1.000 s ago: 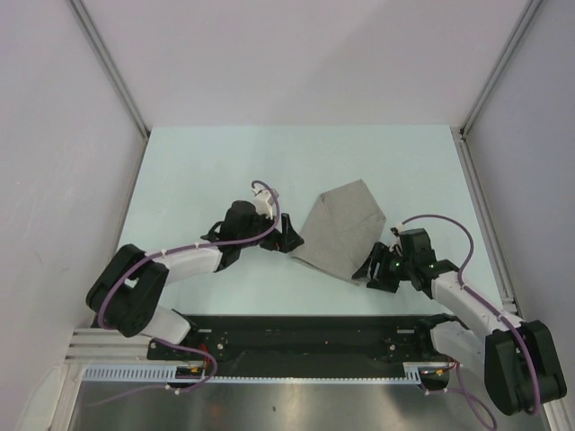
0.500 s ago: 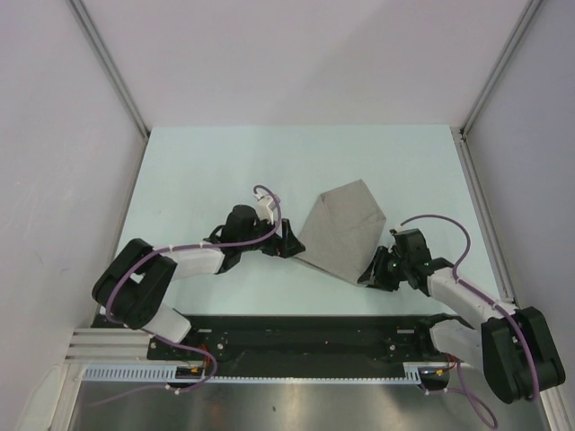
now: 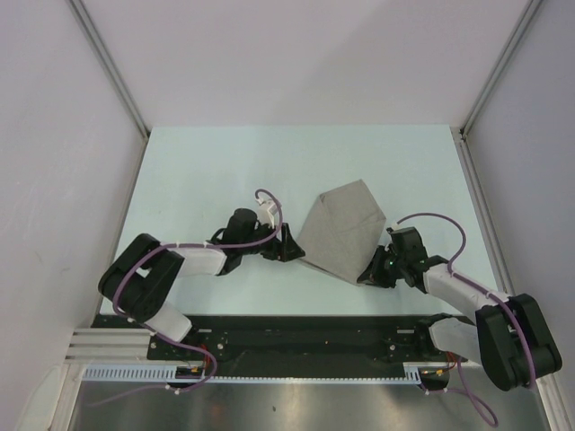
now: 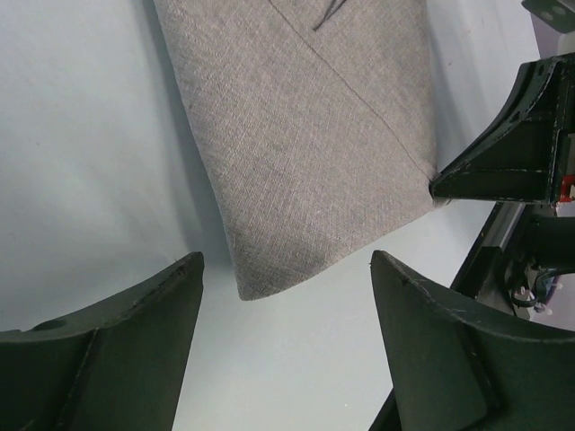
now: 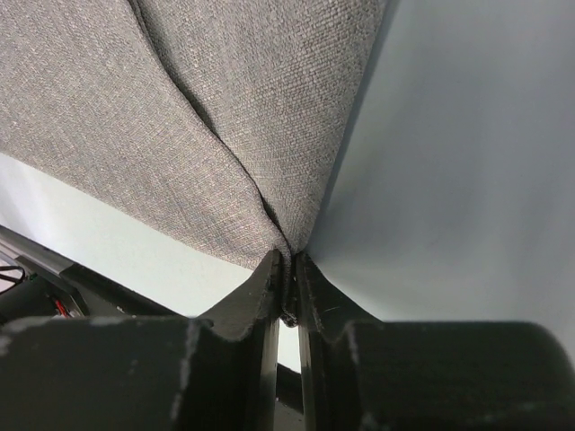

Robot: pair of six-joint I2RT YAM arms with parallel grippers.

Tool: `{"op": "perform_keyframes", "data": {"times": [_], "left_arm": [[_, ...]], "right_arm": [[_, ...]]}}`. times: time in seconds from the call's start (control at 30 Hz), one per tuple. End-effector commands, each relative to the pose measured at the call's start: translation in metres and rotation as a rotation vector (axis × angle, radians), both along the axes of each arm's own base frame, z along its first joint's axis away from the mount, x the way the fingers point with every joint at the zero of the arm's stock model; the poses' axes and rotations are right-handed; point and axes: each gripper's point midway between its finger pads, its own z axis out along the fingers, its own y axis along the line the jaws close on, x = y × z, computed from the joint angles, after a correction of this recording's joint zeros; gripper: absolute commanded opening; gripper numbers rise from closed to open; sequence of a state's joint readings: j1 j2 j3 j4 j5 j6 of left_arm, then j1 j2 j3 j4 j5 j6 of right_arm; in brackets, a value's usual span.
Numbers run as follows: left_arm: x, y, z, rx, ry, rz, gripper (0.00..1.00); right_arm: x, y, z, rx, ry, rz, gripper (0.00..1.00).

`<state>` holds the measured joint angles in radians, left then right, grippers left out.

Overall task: Fold the napkin, place the utensils inside, and roll it up
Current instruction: Roll the napkin with the utensil

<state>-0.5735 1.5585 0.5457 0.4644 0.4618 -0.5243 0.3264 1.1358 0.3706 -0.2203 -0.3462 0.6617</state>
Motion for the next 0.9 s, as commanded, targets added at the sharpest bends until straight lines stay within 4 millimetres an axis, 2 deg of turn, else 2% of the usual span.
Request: {"op": "perform_keyframes", "data": {"times": [0.0,0.23,0.33,0.47,0.63,0.73,0.77,0.83,0.87], "left_arm": [[-0.002,-0.002,0.001,-0.030,-0.004,-0.017,0.76],[-0.004,-0.009,-0.004,-0.082,0.036,-0.022,0.70],[0.002,-0.014,-0.006,-0.110,0.043,-0.006,0.66],[0.004,-0.019,-0.008,-0.145,0.072,0.009,0.54],[0.001,-0.019,-0.012,-0.154,0.099,0.016,0.45],[-0.002,-0.018,-0.014,-0.168,0.123,0.023,0.36],[-0.003,-0.019,-0.015,-0.171,0.133,0.024,0.29],[-0.005,-0.019,-0.017,-0.178,0.163,0.029,0.23],[-0.005,-0.020,-0.018,-0.180,0.174,0.032,0.16]], "right_arm": [[0.008,-0.004,0.000,-0.042,-0.023,-0.014,0.15],[0.011,-0.004,0.001,-0.051,-0.028,-0.009,0.14],[0.011,-0.004,0.000,-0.056,-0.027,-0.008,0.14],[0.009,-0.002,-0.001,-0.063,-0.023,-0.002,0.14],[0.009,-0.005,-0.001,-0.088,-0.029,-0.004,0.14],[0.010,-0.006,0.000,-0.111,-0.038,0.003,0.16],[0.011,-0.007,0.001,-0.119,-0.044,0.005,0.18],[0.011,-0.009,0.002,-0.151,-0.047,0.011,0.22],[0.013,-0.011,0.005,-0.164,-0.061,0.014,0.25]]}}
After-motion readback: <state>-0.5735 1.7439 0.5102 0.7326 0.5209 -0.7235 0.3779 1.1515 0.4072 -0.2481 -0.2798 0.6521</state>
